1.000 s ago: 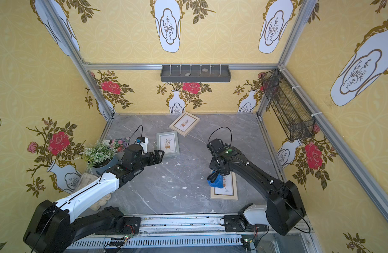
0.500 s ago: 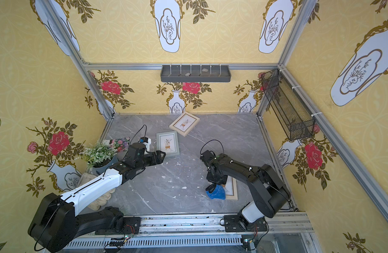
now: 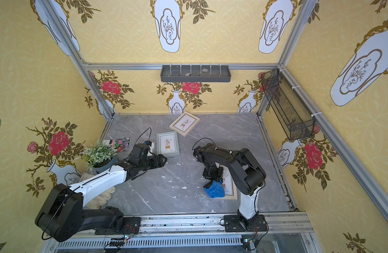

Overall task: Wipe the picture frame with a cloth
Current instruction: Move the picture frame to the center of the board.

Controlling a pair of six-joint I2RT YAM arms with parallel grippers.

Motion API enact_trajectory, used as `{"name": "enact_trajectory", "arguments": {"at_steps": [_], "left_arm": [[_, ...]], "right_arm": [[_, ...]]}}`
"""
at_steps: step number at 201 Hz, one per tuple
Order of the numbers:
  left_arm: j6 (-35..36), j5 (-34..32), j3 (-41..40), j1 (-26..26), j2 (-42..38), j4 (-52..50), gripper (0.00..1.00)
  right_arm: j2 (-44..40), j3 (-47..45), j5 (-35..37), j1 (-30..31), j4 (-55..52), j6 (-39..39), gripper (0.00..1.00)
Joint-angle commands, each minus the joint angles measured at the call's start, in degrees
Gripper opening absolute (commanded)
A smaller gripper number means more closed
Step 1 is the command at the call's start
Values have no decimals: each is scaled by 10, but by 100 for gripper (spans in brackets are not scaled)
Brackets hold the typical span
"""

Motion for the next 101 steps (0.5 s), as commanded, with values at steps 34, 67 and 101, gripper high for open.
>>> {"name": "enact_trajectory", "arguments": {"at_steps": [34, 67, 101], "left_arm": [[-6, 26, 4, -16, 33, 5, 81], [-6, 34, 11, -22, 44, 24, 80], [3, 35, 28, -32, 57, 24, 80]], "right_arm": [[-54, -49, -48, -9, 413, 7, 0], [-180, -166, -47, -23, 434, 9, 0], [-265, -247, -78, -43, 469, 2, 0]]}}
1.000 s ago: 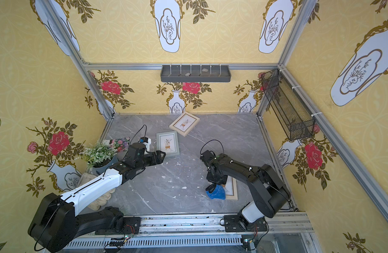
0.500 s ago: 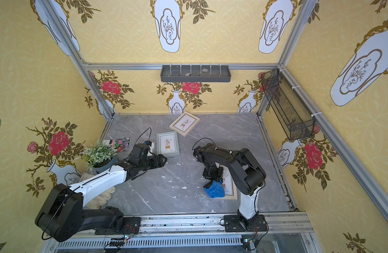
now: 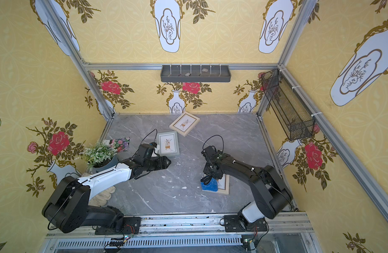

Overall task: Wipe the picture frame with a cloth
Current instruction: Move the picture frame to the center of the board, then wipe the dirt from the picture frame.

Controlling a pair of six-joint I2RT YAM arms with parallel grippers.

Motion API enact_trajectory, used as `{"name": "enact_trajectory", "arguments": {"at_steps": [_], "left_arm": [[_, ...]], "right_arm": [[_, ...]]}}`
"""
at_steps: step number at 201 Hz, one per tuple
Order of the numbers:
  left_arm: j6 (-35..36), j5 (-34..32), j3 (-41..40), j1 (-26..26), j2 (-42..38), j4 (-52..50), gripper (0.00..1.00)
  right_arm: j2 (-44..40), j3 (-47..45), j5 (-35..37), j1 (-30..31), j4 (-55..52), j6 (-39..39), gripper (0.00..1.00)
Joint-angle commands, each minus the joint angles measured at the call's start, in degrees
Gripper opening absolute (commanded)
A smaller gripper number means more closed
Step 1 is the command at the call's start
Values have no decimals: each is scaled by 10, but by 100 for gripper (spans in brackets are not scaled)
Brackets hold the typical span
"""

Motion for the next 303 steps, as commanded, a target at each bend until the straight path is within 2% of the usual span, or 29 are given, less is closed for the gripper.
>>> {"name": "enact_trajectory", "arguments": {"at_steps": [1, 18, 54, 75, 105, 132, 194, 232, 270, 303], "left_arm": [[9, 7, 9, -6, 9, 15, 80], [12, 8, 19, -13, 17, 14, 80], [13, -3, 31, -42, 23, 8, 79], [5, -6, 27, -53, 25, 9, 79], [1, -5, 32, -70, 43, 14, 79], [-3, 3, 46, -79, 78, 22, 78], [7, 36, 116, -106, 158, 50, 72], [7, 53, 160, -120, 223, 43, 67], [8, 38, 182, -131, 259, 20, 61], [13, 21, 192, -133, 277, -1, 53]], "right_arm": [[-28, -32, -35, -8, 119, 1, 0], [-11, -31, -51, -12, 144, 5, 0], [79, 14, -72, -8, 191, 18, 0], [117, 59, -77, -5, 214, 10, 0], [173, 144, -74, -5, 188, -12, 0], [157, 150, -68, -8, 161, -30, 0], [34, 103, -43, -24, 72, -109, 0], [46, 90, -52, -17, 82, -111, 0], [116, 124, -70, 8, 103, -98, 0], [120, 113, -73, -15, 96, -85, 0]]}}
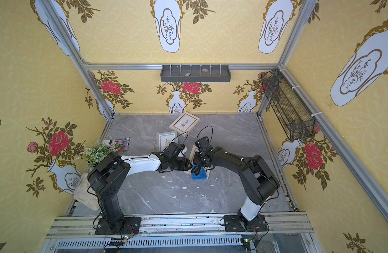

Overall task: Wipe the picture frame with a cloth
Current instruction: Wipe the dirt from the picture frame.

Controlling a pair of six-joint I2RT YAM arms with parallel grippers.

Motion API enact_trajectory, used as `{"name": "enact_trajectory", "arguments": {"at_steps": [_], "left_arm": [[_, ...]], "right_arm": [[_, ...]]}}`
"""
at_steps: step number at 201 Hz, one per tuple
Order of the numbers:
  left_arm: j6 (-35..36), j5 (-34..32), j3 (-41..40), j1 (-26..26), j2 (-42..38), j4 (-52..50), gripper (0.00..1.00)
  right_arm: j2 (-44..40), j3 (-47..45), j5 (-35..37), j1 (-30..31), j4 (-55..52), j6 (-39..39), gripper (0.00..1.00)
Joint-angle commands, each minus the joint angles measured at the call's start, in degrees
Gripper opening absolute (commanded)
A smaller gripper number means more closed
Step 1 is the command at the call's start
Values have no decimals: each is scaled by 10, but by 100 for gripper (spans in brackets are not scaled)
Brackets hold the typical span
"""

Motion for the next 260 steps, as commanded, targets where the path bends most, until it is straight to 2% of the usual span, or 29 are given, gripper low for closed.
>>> {"name": "enact_trajectory", "arguments": {"at_steps": [1, 36, 86, 113, 127, 154, 180, 198, 221, 260], "left_arm": [[9, -22, 3, 0, 14, -26, 52], [21, -47, 6, 1, 29, -48, 42], [34, -66, 6, 0, 38, -67, 35], [40, -76, -1, -1, 34, -76, 33], [49, -82, -7, -4, 29, -79, 34], [86, -113, -3, -21, 22, -100, 43], [97, -143, 0, -31, 25, -121, 42], [97, -144, 3, -31, 34, -123, 38], [87, -148, 8, -31, 43, -128, 27], [53, -178, -18, -31, 22, -123, 19]], "right_arm": [[-5, -10, 1, -19, 1, 14, 0], [-43, -45, 3, -67, -1, 5, 0], [3, -21, -36, -52, 50, 16, 0], [12, -16, -53, -75, 66, 22, 0], [12, -11, -57, -89, 66, 16, 0], [13, 4, -59, -92, 63, 10, 0], [17, 6, -61, -90, 68, 13, 0], [21, 6, -59, -90, 71, 13, 0], [24, 9, -51, -92, 72, 10, 0], [8, 14, -2, -123, 58, -13, 0]]}}
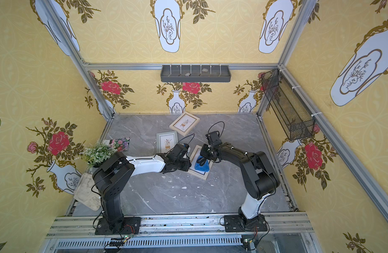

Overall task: Wipe the picture frame with a cloth
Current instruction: Wipe the dirt from the picture frame.

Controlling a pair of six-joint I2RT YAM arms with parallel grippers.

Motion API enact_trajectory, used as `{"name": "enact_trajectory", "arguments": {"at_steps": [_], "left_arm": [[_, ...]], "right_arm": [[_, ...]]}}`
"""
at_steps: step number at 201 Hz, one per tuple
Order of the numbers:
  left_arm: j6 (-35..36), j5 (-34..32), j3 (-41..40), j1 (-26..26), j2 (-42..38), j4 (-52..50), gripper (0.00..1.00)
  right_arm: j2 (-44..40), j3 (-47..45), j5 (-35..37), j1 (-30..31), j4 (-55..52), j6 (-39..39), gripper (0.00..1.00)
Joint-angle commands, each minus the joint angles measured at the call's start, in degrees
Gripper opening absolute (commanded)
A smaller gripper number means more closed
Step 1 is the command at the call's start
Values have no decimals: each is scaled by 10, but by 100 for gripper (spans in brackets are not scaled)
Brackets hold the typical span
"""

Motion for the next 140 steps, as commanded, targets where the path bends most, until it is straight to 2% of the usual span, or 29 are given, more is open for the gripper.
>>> {"name": "enact_trajectory", "arguments": {"at_steps": [1, 44, 77, 106, 140], "left_arm": [[-24, -50, -28, 2, 1, -121, 18], [-58, -50, -59, 3, -19, -116, 16], [-84, -48, -62, 2, -25, -125, 16], [-105, -52, -64, 2, -30, -132, 15], [-118, -66, -65, 3, -27, -151, 14]], "right_arm": [[-12, 5, 43, -17, 0, -21, 0], [-3, 44, 48, -11, 42, -47, 0], [94, 122, 81, 31, 57, -66, 0], [172, 166, 50, 37, 72, -44, 0], [148, 132, 71, 13, 58, -44, 0]]}}
